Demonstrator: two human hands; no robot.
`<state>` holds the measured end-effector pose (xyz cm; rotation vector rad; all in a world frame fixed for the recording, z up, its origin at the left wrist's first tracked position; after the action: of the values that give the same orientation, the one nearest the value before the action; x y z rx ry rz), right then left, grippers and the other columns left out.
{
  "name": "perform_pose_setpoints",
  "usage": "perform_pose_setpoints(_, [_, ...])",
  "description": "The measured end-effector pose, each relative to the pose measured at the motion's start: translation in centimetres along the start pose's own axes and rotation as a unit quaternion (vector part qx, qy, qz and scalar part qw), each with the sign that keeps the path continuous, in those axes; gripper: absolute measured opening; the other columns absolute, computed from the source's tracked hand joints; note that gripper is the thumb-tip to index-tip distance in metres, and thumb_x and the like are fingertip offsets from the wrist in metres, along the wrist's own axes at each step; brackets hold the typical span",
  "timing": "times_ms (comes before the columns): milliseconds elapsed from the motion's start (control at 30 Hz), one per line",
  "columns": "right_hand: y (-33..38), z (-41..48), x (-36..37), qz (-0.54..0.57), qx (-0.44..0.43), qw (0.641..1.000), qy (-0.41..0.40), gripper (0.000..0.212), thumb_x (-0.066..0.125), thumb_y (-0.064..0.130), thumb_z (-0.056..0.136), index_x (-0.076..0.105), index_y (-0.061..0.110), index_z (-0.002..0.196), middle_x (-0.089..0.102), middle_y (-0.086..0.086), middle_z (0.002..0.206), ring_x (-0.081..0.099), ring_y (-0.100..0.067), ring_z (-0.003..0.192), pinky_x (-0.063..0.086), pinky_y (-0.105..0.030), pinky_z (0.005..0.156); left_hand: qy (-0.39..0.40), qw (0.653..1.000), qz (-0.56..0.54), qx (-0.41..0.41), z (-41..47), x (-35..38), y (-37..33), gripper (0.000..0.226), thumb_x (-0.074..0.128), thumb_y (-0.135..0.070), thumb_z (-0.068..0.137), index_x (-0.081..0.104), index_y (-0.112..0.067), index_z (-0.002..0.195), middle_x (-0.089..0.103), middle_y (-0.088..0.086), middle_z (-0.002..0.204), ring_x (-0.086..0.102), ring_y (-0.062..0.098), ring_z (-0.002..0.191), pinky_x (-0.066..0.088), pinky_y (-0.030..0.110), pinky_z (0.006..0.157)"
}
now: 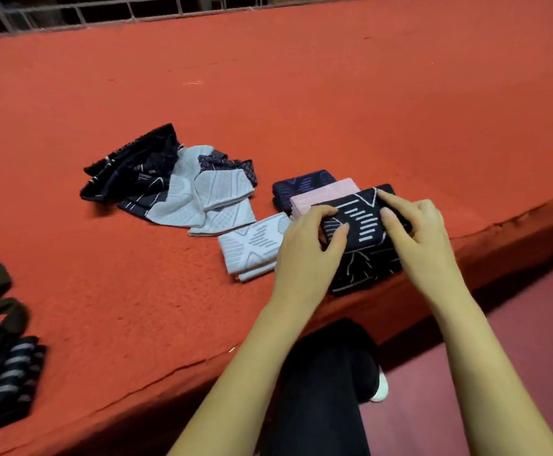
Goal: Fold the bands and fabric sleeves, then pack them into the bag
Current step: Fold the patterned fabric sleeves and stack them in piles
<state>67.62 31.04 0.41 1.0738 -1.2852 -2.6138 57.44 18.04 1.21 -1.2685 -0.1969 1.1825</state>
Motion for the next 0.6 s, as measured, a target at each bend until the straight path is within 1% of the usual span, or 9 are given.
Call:
perform_pose_setpoints(67, [-0.9, -0.1, 0.2, -0.001, 0.002, 1.000, -0.001, 0.033, 0.047, 0.029, 0.099, 0.053, 0.034, 0.131, 0.041, 0.000, 0.088, 0.041, -0.020, 0.096, 0.030, -0.025, 0.086, -0.004, 1.000, 0.005, 0.000, 0.0, 0.5, 0.3, 0.026, 0.060, -0.029, 0.090, 0.059, -0.023, 0.115, 0.048, -0.013, 0.081, 0.047, 0.011, 0.078, 0.037, 0.023, 0.074])
perform_pose_setpoints(100, [-1.2, -0.2, 0.3, -0.002, 0.000, 1.000, -0.002, 0.034, 0.047, 0.031, 0.098, 0.053, 0.035, 0.131, 0.040, 0.003, 0.086, 0.041, -0.019, 0.094, 0.032, -0.028, 0.088, -0.006, 1.000, 0.008, -0.001, 0.0, 0.7, 0.4, 0.029, 0.061, -0.029, 0.089, 0.058, -0.023, 0.118, 0.053, -0.008, 0.084, 0.049, 0.013, 0.080, 0.038, 0.023, 0.074])
perform_pose_setpoints(167, [-1.6, -0.2, 0.6, -0.005, -0.003, 1.000, -0.004, 0.036, 0.045, 0.037, 0.095, 0.053, 0.036, 0.131, 0.038, 0.005, 0.084, 0.041, -0.019, 0.092, 0.034, -0.032, 0.090, -0.006, 1.000, 0.013, -0.004, -0.2, 1.0, 0.9, 0.037, 0.061, -0.030, 0.090, 0.056, -0.023, 0.126, 0.063, 0.000, 0.099, 0.055, 0.017, 0.091, 0.041, 0.025, 0.081])
perform_pose_setpoints(200, [-1.7, -0.2, 0.7, -0.004, -0.002, 1.000, -0.002, 0.038, 0.043, 0.039, 0.093, 0.053, 0.038, 0.130, 0.038, 0.006, 0.083, 0.041, -0.018, 0.092, 0.034, -0.032, 0.090, -0.006, 1.000, 0.011, -0.007, -0.4, 1.1, 1.1, 0.040, 0.060, -0.031, 0.090, 0.055, -0.023, 0.129, 0.064, 0.000, 0.105, 0.056, 0.015, 0.095, 0.042, 0.025, 0.086])
perform_pose_setpoints(233, [-1.8, -0.3, 0.7, -0.002, 0.000, 1.000, -0.001, 0.040, 0.042, 0.040, 0.092, 0.052, 0.039, 0.130, 0.038, 0.007, 0.083, 0.041, -0.017, 0.092, 0.034, -0.031, 0.089, -0.006, 1.000, 0.008, -0.010, -0.5, 1.1, 1.2, 0.043, 0.061, -0.032, 0.090, 0.054, -0.023, 0.131, 0.063, -0.003, 0.105, 0.055, 0.012, 0.096, 0.041, 0.023, 0.088])
perform_pose_setpoints(333, [-2.1, -0.3, 0.8, 0.019, 0.004, 1.000, -0.002, 0.040, 0.041, 0.040, 0.092, 0.050, 0.040, 0.131, 0.039, 0.008, 0.084, 0.042, -0.018, 0.094, 0.033, -0.025, 0.087, -0.003, 1.000, 0.006, -0.014, -0.4, 1.2, 1.2, 0.047, 0.060, -0.033, 0.091, 0.051, -0.023, 0.135, 0.052, -0.010, 0.092, 0.047, 0.007, 0.085, 0.037, 0.018, 0.083])
perform_pose_setpoints(433, [-2.3, 0.3, 0.6, 0.030, 0.010, 0.999, -0.008, 0.041, 0.040, 0.038, 0.093, 0.048, 0.038, 0.133, 0.043, 0.001, 0.088, 0.043, -0.020, 0.097, 0.030, -0.015, 0.086, 0.002, 1.000, 0.021, -0.010, 0.2, 1.5, 0.9, 0.049, 0.059, -0.035, 0.091, 0.049, -0.021, 0.137, 0.045, -0.014, 0.081, 0.044, 0.008, 0.080, 0.036, 0.019, 0.078])
perform_pose_setpoints(533, [-2.4, 0.7, 0.4, 0.030, 0.012, 0.999, -0.003, 0.040, 0.043, 0.036, 0.094, 0.050, 0.034, 0.133, 0.040, 0.005, 0.085, 0.044, -0.021, 0.097, 0.031, -0.022, 0.086, 0.009, 0.999, 0.025, -0.021, 0.4, 1.9, 1.0, 0.050, 0.058, -0.036, 0.091, 0.048, -0.021, 0.138, 0.043, -0.014, 0.078, 0.045, 0.010, 0.080, 0.037, 0.020, 0.077])
perform_pose_setpoints(600, [-2.5, 0.6, 0.5, 0.027, 0.018, 0.999, 0.005, 0.036, 0.048, 0.031, 0.097, 0.051, 0.034, 0.133, 0.039, 0.006, 0.085, 0.043, -0.020, 0.099, 0.030, -0.024, 0.086, 0.007, 0.999, 0.034, -0.027, 0.3, 1.9, 1.3, 0.048, 0.058, -0.037, 0.091, 0.049, -0.023, 0.137, 0.043, -0.012, 0.078, 0.047, 0.011, 0.082, 0.040, 0.024, 0.079])
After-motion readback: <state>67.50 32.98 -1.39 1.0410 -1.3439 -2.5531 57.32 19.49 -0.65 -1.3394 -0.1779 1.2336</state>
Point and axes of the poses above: each hand's wrist, its own z-axis towards the middle knuckle, its own x-axis out of the palm, y = z × x, the point moved 1 cm from there along z, towards the middle knuckle
